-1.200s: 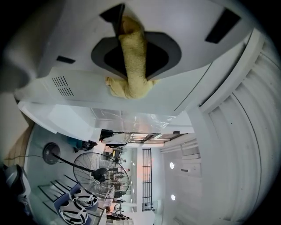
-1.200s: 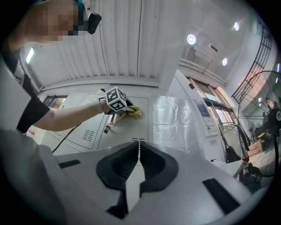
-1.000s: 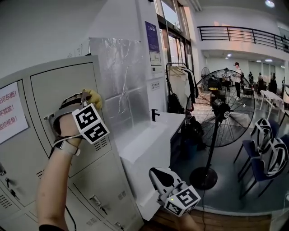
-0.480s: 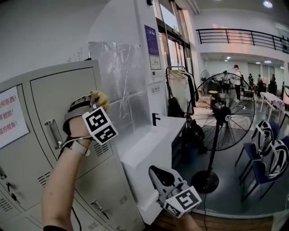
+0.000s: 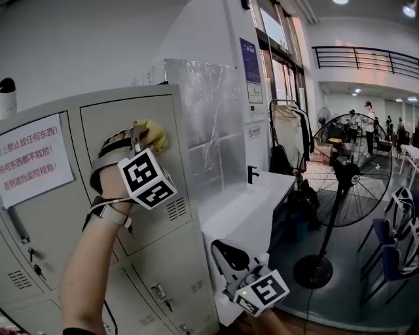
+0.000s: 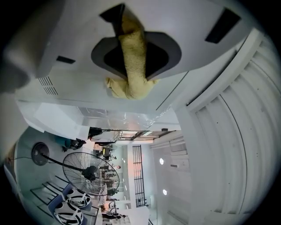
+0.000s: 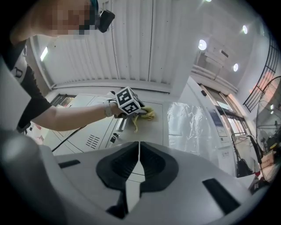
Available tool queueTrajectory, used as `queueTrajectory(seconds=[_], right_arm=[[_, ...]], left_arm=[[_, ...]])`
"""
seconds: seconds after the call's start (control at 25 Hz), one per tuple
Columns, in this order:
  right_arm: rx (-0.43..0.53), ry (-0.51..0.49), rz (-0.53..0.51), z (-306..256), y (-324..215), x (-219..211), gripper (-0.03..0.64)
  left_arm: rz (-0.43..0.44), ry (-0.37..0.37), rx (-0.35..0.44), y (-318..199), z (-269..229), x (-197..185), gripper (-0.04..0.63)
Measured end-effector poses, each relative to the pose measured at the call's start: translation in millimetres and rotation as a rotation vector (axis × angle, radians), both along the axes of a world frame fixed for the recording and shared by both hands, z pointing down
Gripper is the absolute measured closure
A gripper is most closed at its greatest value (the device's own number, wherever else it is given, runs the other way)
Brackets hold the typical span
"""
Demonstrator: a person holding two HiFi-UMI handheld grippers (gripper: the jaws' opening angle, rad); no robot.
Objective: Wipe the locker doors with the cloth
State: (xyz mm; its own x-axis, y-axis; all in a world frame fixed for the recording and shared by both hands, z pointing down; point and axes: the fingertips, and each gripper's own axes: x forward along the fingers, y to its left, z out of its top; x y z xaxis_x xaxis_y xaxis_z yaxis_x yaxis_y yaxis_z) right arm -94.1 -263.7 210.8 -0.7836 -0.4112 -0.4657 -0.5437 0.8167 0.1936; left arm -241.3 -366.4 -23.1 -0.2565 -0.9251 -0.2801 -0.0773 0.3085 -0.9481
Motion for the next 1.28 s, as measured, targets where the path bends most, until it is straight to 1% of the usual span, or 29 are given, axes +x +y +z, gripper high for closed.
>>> queueTrajectory(seconds=[0.16,0.32,0.4,0.52,0.76,0.88,0.96,1.16,1.28], right_arm=[[0.013,0.001,-0.077,-6,14,-30,0.595],[0.025,0.007,-0.158,-11,32,-61,0.595],[0.026,0.011,-0.192,-11,40,-72,0.595],[0.027,0.012,-0.231,-12,49,-84,0.595],[0.035,0.014,-0.293,-16,65,-102,0.595],[0.038,0.017,-0.303,-15,69,-102,0.595],[0.035,0.015,-0.297,-15,67,-98,0.595],[0.026,0.0,-0.241,-17,55,-76,0.595],[0.028,-0.001,-0.205,-17,48,-63,0.595]], left_arm=[[-0.028,0.003,0.022,33,-6,-20,0.509],[-0.082,-0.023,0.04,61,-9,-38,0.509],[-0.101,-0.019,0.043,74,-11,-47,0.509],[-0.124,-0.012,0.057,93,-15,-59,0.509],[-0.182,-0.035,0.113,115,-35,-74,0.509],[-0.188,-0.026,0.137,120,-46,-76,0.509],[-0.194,-0.033,0.147,120,-50,-76,0.509],[-0.239,-0.096,0.167,105,-63,-69,0.511],[-0.22,-0.078,0.164,94,-69,-64,0.511]])
